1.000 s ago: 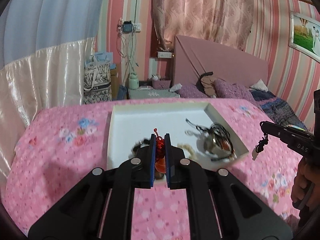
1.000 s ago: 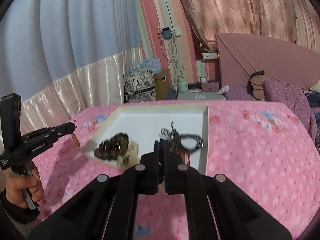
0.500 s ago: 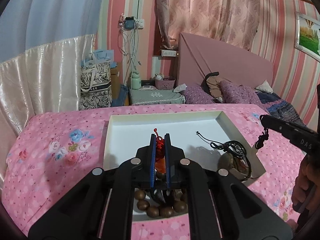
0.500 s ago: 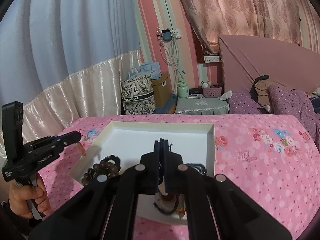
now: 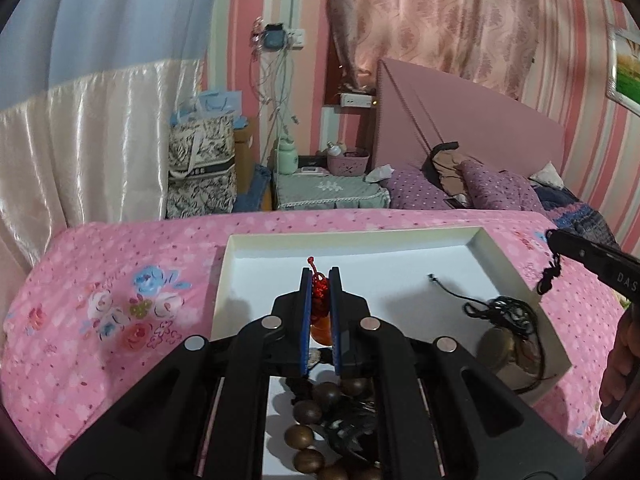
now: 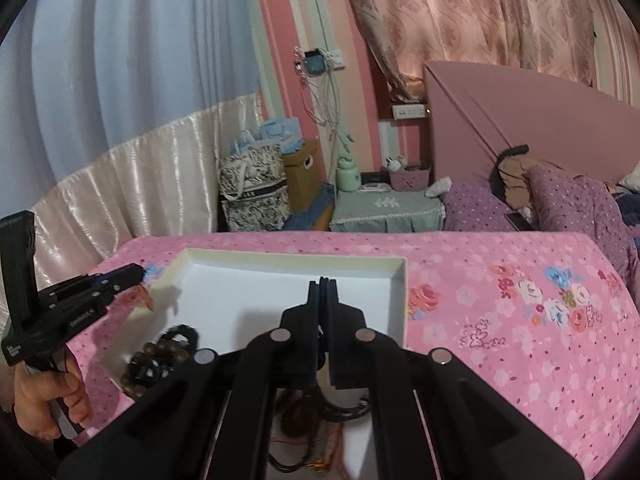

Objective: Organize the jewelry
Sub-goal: 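Carry the red tassel pendant into the tray and open the left tool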

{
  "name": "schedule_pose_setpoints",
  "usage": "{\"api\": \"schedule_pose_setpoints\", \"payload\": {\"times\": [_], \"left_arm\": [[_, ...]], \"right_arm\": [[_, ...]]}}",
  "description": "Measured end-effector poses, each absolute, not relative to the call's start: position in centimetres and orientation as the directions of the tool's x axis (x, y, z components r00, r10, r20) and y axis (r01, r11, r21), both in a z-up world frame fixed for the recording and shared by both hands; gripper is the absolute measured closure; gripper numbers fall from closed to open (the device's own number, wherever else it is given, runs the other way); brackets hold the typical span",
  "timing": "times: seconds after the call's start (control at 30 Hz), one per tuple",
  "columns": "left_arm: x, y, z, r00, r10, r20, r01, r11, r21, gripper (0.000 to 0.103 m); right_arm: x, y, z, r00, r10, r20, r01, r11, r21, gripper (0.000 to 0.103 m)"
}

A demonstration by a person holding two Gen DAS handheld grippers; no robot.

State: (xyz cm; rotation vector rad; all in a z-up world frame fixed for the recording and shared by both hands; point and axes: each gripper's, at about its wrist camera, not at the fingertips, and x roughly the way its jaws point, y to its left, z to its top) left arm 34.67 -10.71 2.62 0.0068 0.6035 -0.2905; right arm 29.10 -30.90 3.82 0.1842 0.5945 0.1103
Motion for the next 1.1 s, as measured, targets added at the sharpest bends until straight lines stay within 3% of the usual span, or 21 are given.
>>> {"api": "schedule_pose_setpoints", "payload": {"times": [0.6, 1.1], "left_arm": [[37.1, -8.9, -1.2, 0.750, -0.296, -0.592, 0.241, 0.955, -0.172, 0.097], [37.3, -10.1, -2.3, 0.732, -0.276, -0.623, 0.239, 0.960, -0.145, 0.097]], "right_arm": [[29.9, -29.8, 1.6, 0.814, 0.116, -0.570, -0.037, 0.988, 0.149, 0.100], [31.1, -30.1, -0.1, 0.784, 0.101, -0.613, -0.017, 0.990, 0.141, 0.100]]}}
